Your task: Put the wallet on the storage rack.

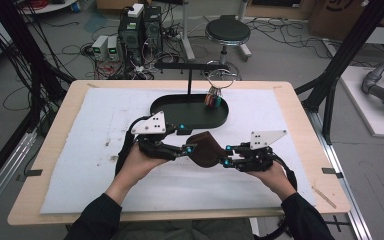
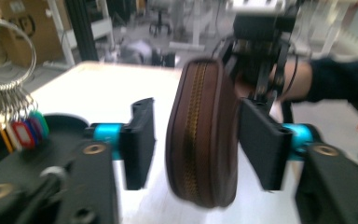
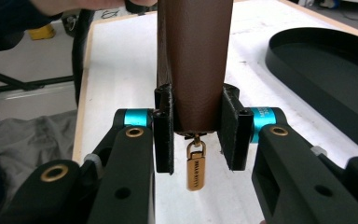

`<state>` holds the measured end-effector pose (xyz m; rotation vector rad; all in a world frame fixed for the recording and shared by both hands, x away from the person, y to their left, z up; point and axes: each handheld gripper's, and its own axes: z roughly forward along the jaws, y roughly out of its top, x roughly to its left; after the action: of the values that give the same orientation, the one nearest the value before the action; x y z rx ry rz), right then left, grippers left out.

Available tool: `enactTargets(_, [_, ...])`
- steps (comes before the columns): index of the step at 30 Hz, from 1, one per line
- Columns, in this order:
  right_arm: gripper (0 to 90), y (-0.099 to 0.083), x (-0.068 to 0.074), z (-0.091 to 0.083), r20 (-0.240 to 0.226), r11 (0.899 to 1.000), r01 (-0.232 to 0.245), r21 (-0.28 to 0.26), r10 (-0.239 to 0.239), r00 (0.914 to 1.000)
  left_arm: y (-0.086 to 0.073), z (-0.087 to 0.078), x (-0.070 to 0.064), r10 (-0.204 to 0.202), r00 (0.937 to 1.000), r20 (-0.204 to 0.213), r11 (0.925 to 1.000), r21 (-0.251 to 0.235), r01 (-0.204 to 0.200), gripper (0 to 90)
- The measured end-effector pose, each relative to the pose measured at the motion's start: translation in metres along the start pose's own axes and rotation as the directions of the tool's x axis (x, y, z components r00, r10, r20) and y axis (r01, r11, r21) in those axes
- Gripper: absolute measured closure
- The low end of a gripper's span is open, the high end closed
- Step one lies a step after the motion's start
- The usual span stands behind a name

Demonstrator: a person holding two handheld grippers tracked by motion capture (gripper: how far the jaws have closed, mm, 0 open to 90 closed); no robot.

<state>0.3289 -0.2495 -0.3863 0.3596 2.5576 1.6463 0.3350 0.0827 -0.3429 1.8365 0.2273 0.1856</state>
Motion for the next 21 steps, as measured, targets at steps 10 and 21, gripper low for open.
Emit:
enactTargets(10, [70.6,0.002,0.006,0.009,-0.056,0.998,0.048,0.044,-0.046,0.9974,0.011,0.005,0.006,-0.052,0.9866,0.155,0.9939,0.104,0.036,39.0])
enactTargets(21, [70.3,0.002,0.008,0.012,-0.089,0.996,0.07,0.062,-0.064,0.994,0.01,0.017,0.003,-0.031,0.9753,0.219,0.9789,0.204,-0.015,59.2])
